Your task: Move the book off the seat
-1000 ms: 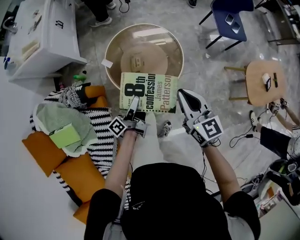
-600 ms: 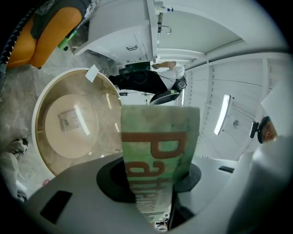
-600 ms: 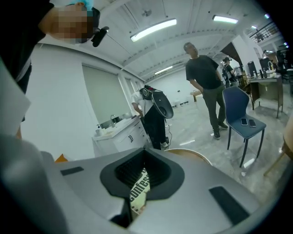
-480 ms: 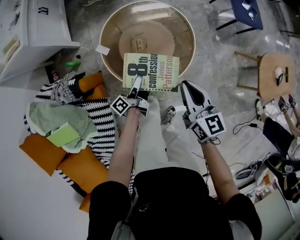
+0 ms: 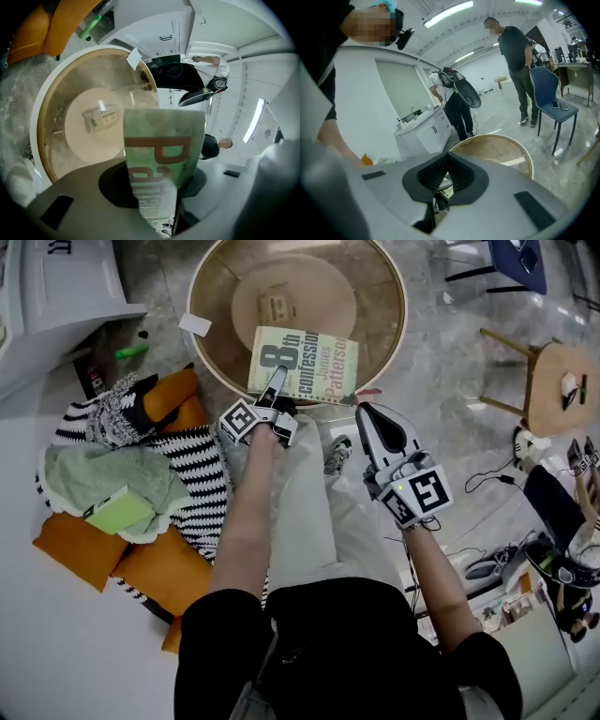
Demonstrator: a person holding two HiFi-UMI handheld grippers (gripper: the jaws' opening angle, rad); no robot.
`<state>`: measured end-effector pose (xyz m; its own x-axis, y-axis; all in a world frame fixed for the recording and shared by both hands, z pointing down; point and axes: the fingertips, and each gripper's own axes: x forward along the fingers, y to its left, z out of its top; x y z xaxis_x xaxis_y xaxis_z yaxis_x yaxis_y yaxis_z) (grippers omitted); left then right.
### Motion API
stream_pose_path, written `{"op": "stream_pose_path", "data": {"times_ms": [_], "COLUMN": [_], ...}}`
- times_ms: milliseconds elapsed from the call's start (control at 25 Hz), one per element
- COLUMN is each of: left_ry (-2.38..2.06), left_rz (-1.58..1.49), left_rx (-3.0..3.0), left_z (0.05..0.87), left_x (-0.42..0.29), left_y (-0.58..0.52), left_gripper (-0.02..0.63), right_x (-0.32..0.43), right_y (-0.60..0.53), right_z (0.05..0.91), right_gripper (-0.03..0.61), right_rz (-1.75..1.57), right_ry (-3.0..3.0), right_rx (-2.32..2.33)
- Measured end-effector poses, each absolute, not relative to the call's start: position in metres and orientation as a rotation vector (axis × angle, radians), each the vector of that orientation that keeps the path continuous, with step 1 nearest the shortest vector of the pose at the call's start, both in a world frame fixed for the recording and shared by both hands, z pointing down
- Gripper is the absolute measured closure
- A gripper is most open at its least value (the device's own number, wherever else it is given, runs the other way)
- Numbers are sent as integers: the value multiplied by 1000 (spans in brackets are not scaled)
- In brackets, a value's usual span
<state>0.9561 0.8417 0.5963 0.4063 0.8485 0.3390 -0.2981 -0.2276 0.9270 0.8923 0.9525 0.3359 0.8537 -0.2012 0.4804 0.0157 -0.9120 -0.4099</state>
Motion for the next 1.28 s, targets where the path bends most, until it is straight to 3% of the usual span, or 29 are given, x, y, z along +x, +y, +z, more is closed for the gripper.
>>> {"op": "stream_pose_path", "data": {"times_ms": [760, 960, 1120, 1280], "left_ry": [433, 374, 362, 314], "left_rz": [1344, 1527, 1666, 1697], "left_rx": [1519, 1623, 1726, 1749], "left_z": [650, 662, 668, 664], "left_x": [979, 967, 953, 943], "left_y": [837, 830, 821, 809], "left_gripper": [438, 324, 176, 141], "right_x": [887, 881, 878, 877], "right_y": [936, 937, 940, 943], "right_z": [365, 358, 350, 342], "right_gripper": [563, 563, 563, 563], "right_rz": [-818, -807, -794, -775], "right_ry": [99, 86, 84, 84], "right_rx": [-2529, -2534, -2546, -2558]}}
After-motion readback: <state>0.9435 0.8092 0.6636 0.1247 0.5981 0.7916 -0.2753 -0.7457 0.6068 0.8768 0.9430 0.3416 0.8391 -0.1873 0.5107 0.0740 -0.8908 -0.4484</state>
